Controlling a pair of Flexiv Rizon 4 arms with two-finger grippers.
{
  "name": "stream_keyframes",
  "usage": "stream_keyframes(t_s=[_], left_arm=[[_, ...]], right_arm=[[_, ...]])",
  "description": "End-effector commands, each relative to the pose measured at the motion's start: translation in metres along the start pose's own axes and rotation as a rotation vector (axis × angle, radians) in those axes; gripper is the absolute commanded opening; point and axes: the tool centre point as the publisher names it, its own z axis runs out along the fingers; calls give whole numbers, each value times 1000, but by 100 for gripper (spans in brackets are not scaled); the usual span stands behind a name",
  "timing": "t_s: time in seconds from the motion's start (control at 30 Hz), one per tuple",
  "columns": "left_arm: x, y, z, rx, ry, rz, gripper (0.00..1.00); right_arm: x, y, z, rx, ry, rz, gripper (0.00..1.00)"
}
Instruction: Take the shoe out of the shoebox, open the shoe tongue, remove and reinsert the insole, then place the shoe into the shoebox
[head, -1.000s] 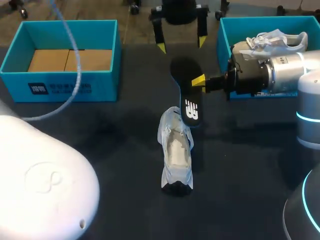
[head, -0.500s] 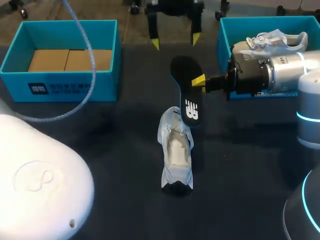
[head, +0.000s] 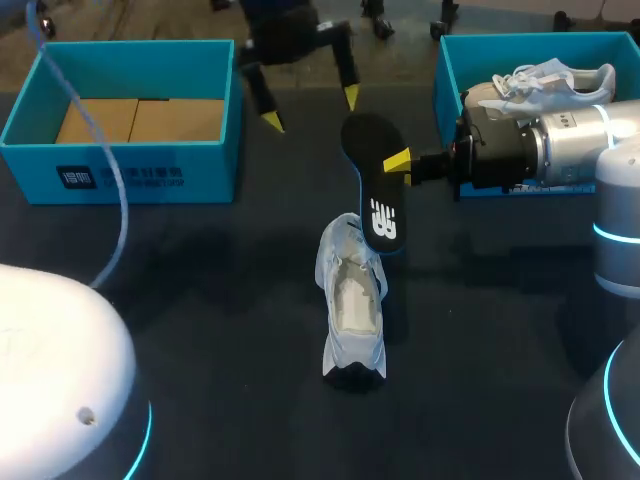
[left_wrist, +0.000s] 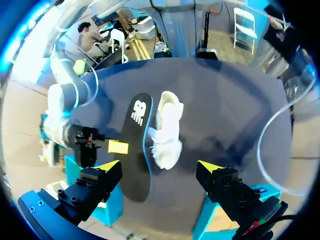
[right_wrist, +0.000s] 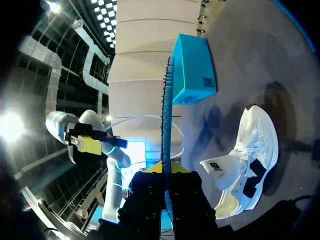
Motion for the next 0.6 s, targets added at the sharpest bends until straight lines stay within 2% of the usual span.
stream_keyframes(t_s=[0.03, 0.23, 0.33, 0.4, 0.43, 0.47, 0.5, 0.6], left_arm=[[18, -8, -1, -25, -510, 8, 100], [18, -8, -1, -25, -510, 8, 100], [22, -4, 11, 19, -612, 4, 100], [28, -1, 19, 82, -743, 10, 100], [31, -2, 24, 66, -801, 23, 100], [32, -3, 27, 51, -826, 23, 100], [35, -4, 30, 74, -844, 13, 100], [36, -5, 31, 94, -827, 16, 100]], right_arm=[[-1, 0, 1, -1, 0, 0, 0], [-1, 0, 1, -1, 0, 0, 0], [-1, 0, 1, -1, 0, 0, 0], [-1, 0, 1, -1, 0, 0, 0], [-1, 0, 1, -1, 0, 0, 0], [-1, 0, 1, -1, 0, 0, 0], [-1, 0, 1, -1, 0, 0, 0], [-1, 0, 1, -1, 0, 0, 0]])
